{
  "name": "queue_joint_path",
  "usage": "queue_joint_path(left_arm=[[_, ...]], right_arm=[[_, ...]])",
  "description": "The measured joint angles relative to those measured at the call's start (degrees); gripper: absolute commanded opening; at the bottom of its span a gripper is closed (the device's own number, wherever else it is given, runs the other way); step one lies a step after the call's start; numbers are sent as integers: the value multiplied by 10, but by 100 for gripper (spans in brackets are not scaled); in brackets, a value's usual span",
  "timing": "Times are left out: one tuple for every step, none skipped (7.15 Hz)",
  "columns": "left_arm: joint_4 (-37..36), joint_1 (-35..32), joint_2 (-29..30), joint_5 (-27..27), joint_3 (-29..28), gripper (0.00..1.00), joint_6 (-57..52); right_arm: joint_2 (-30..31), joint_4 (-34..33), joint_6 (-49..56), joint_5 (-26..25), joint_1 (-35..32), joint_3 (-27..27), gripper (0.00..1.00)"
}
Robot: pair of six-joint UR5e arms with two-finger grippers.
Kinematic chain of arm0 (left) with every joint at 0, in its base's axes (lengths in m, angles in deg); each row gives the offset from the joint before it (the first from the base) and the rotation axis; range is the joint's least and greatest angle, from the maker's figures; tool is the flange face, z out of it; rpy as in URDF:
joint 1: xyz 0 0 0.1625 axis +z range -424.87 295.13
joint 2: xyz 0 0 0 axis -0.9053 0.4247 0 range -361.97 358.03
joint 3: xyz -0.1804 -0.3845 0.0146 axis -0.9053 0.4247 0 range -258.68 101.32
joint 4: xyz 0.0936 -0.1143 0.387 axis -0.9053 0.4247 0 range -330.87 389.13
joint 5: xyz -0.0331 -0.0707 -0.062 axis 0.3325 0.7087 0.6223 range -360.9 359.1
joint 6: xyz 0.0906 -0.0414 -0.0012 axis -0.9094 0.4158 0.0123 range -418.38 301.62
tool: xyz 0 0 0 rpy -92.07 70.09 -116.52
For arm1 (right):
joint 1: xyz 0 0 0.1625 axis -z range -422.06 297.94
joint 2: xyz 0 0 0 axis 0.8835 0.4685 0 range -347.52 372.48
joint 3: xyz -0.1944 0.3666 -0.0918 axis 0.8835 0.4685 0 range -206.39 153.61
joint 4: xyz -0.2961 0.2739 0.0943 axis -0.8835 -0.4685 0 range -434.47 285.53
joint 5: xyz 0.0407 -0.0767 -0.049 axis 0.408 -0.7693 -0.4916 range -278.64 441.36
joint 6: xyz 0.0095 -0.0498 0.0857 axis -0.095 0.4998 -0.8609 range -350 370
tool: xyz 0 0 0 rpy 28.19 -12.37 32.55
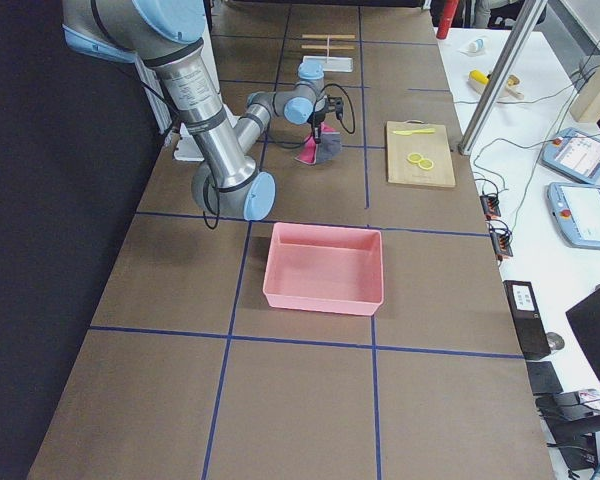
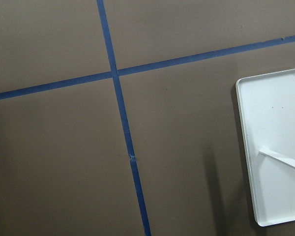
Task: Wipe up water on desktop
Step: 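Drag the cloth across the table surface with the right gripper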
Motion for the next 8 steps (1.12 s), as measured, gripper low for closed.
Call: queue_joint_path(left_arm=[[0,0,0,0,0,100,0],[0,0,0,0,0,100,0],[0,0,0,0,0,100,0],[0,0,0,0,-1,100,0],[0,0,0,0,-1,100,0],[0,0,0,0,-1,100,0],[0,0,0,0,-1,100,0],[0,0,-1,0,-2,100,1]], right_arm=[[11,-35,22,2,-4,-5,0],[24,-99,65,5,-14,-25,0],[48,-165,119,6,-29,-57,0],[83,-213,174,5,-48,-89,0],[122,-245,225,2,-67,-119,0],[151,-259,258,-2,-79,-136,0],[164,-263,272,-6,-83,-142,0],[165,-260,274,-7,-82,-144,0]])
